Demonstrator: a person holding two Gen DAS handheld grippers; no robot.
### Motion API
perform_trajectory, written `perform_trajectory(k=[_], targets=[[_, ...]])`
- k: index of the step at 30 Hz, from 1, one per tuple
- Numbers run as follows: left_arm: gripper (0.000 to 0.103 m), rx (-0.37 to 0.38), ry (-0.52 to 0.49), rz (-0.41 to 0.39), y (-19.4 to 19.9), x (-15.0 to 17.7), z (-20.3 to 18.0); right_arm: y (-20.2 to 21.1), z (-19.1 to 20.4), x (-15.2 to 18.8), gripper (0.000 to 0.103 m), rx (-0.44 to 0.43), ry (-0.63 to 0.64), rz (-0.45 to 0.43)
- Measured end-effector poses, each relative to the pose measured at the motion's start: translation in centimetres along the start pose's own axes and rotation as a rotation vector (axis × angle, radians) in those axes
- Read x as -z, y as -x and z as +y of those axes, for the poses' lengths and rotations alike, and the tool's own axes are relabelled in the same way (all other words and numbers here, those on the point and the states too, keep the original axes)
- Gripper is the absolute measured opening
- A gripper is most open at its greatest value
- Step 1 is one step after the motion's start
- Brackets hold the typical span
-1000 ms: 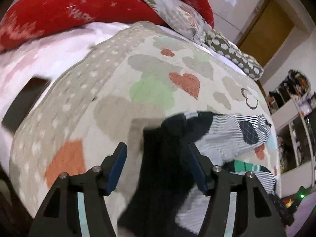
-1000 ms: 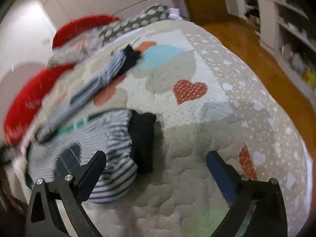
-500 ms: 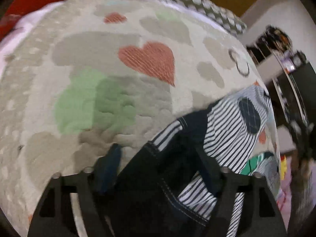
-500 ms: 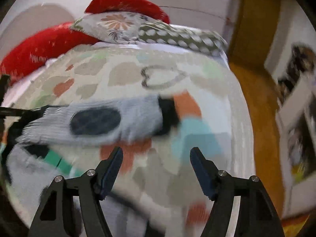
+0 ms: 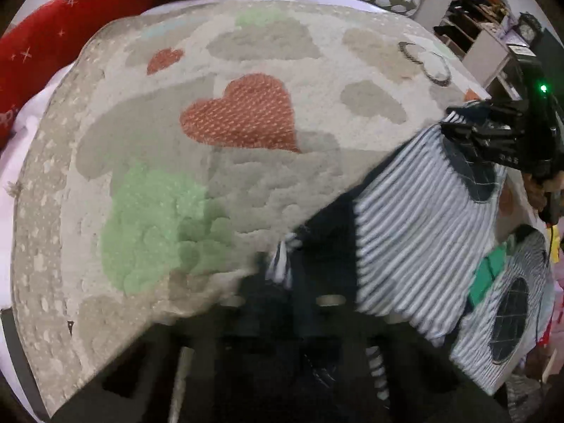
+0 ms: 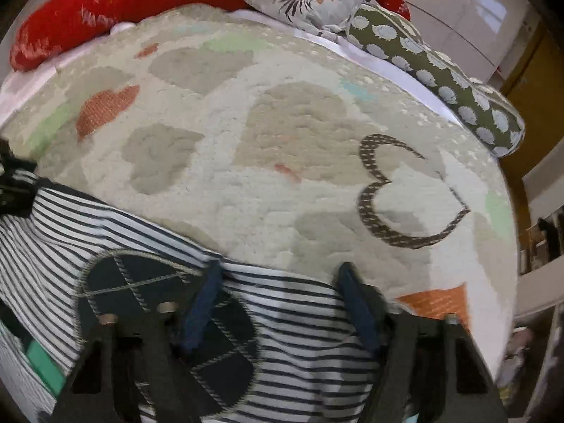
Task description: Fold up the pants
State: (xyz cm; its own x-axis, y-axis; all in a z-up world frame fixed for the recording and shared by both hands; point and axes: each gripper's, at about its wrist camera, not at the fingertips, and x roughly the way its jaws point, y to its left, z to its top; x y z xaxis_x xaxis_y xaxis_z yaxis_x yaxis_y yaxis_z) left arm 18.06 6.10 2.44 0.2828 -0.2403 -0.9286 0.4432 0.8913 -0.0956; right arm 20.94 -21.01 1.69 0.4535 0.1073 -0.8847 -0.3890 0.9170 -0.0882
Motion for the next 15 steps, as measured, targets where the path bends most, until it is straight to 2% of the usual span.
perform_trajectory(k=[1, 2, 3, 11, 15], targets=[[0.005, -0.017, -0.007, -0.009, 0.1, 0.0, -0.2, 0.4, 0.0, 0.1, 0.023, -0.033, -0.023, -0.005], [0.005, -0.035, -0.019, -0.017, 0.3, -0.1, -0.6, 0.7, 0.1, 0.3, 0.011, -0.041, -0.026, -0.006], [0.005, -0.05, -0.023, -0.029, 0.6, -0.2, -0.9, 0.9, 0.2, 0.3, 0.007, -0.058, -0.035, -0.003], [0.005, -0.147, 0.024, -0.195, 5.4, -1.6, -1.6, 7.2, 1.6, 1.0, 0.005, 0.029, -0.078, -0.12], [0.005, -0.23, 0.023, -0.303, 9.4, -1.2, -2.4, 11.5, 2.3, 2.1, 0.005, 0.031, -0.106, -0.186]])
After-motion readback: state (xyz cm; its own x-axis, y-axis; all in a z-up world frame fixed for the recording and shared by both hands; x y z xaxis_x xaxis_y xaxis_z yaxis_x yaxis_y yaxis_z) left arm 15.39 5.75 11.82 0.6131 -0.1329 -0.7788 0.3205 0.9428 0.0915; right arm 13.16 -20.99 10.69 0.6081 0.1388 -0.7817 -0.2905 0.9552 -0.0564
